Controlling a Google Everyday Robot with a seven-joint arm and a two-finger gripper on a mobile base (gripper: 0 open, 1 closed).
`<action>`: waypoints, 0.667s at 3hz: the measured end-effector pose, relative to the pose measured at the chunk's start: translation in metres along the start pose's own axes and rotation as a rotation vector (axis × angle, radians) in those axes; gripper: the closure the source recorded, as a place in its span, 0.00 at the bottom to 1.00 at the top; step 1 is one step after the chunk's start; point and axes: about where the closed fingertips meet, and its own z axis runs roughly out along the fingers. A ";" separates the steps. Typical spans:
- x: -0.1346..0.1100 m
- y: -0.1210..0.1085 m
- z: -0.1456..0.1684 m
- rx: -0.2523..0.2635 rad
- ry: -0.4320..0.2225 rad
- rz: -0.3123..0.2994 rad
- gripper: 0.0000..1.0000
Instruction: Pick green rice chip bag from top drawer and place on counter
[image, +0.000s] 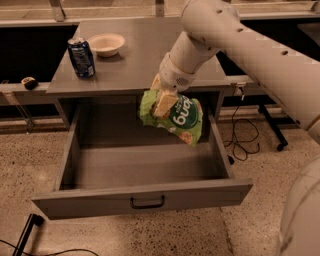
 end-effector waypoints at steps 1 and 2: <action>0.000 -0.003 -0.005 0.011 -0.002 0.001 1.00; -0.009 -0.011 -0.027 0.069 0.002 -0.011 1.00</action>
Offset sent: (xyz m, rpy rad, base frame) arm 0.0113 -0.0083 0.0699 0.0287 -0.1502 -0.0464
